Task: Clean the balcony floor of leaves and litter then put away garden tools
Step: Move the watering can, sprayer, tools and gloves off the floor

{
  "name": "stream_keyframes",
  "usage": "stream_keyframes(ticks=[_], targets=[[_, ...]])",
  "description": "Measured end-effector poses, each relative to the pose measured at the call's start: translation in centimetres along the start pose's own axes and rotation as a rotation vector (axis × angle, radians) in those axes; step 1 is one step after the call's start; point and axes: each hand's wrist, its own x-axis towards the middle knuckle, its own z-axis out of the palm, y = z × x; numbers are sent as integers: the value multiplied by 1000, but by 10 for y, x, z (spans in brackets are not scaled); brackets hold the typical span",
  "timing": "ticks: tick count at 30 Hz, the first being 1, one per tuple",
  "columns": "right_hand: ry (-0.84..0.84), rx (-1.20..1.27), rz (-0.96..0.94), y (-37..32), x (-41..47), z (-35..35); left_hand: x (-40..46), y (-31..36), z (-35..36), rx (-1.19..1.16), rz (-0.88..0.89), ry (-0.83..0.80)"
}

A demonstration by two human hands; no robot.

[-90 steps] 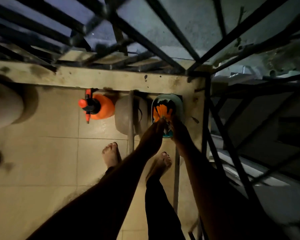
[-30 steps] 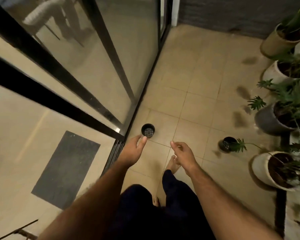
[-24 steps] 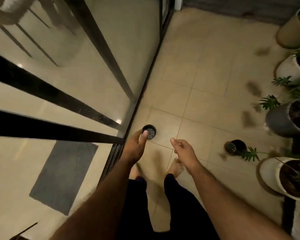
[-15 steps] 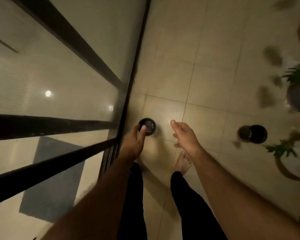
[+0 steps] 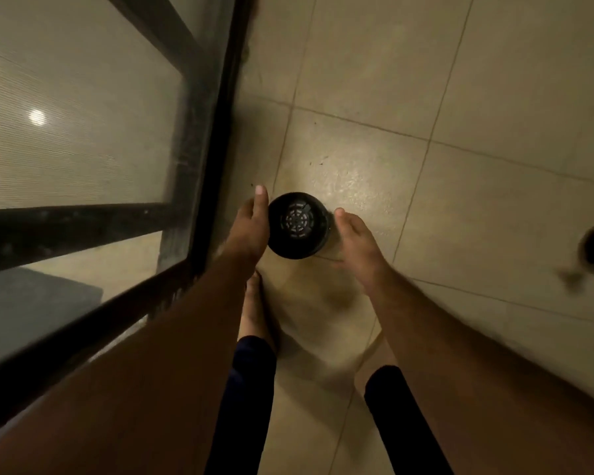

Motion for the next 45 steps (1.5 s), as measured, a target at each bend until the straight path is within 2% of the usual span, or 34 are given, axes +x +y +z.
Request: stream_keyframes(ticks=[3,7,11,15,21,23,28,36,39,45], targets=[[-37,103,18,8,35,18,32,-17,18,-95,-56,-29],[-57,242,98,13,49,29,35,-18,33,-187,-75,-97],[-19,296,97,-1,10,5,-5,7,36,-136,-16,-124],[37,313,26,-44,-64,-44,-73,66,36,-76,38,-178],[220,375,-104,-134,-233,-140,-238,193,37,29,153,-350],[266,423,-144,-161,-311,-173,-310,235,36,93,222,-442],[431,574,-255,-194,-488,-250,-488,307,53,246,463,-502],[733,789,-439,-145,-649,-353,-684,326,150,252,535,-778],[841,887,-437,-121,-687,-394,-742,321,195,311,574,-855],[915,1147,-560,-77,-746,-467,-828,297,268,388,622,-1046]])
